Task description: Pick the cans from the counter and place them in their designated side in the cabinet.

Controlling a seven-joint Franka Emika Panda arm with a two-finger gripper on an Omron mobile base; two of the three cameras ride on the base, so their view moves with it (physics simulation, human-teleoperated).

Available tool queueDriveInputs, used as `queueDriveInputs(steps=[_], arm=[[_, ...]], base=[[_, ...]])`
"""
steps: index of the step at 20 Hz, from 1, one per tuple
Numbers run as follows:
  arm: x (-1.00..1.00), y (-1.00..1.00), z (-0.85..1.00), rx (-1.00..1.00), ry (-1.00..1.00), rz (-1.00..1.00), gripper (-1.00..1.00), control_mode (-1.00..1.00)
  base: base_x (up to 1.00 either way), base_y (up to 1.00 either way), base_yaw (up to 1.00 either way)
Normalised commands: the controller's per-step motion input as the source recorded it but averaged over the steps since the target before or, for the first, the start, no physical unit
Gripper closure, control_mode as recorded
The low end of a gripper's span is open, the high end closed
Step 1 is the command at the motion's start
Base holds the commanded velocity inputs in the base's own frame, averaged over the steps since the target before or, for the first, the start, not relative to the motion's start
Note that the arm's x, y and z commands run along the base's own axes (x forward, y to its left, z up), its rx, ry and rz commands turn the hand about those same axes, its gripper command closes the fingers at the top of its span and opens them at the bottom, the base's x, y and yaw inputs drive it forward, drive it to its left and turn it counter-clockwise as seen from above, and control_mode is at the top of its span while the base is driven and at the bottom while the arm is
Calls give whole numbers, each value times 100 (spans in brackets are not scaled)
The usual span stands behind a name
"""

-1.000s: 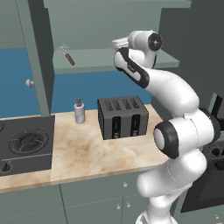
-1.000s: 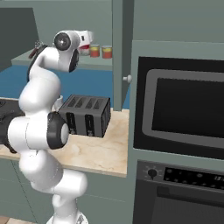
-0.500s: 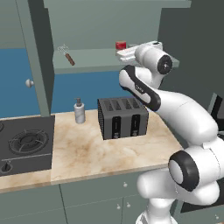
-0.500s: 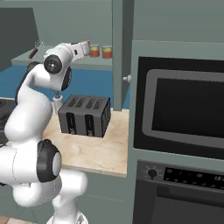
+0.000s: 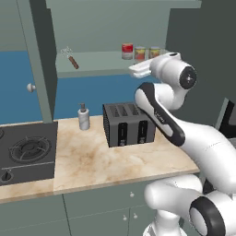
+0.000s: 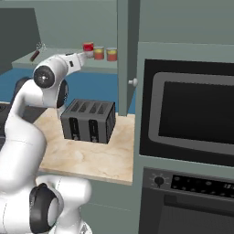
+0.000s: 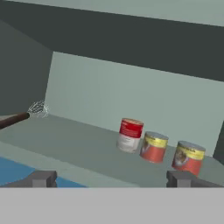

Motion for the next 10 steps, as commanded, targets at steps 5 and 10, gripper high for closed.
queueDriveInputs(steps=[5, 10], arm=[[-82, 11, -7, -7, 11, 5, -100, -100], [-84, 5, -17, -6, -1, 5, -100, -100]], base=[[0, 0, 0], [0, 0, 0]])
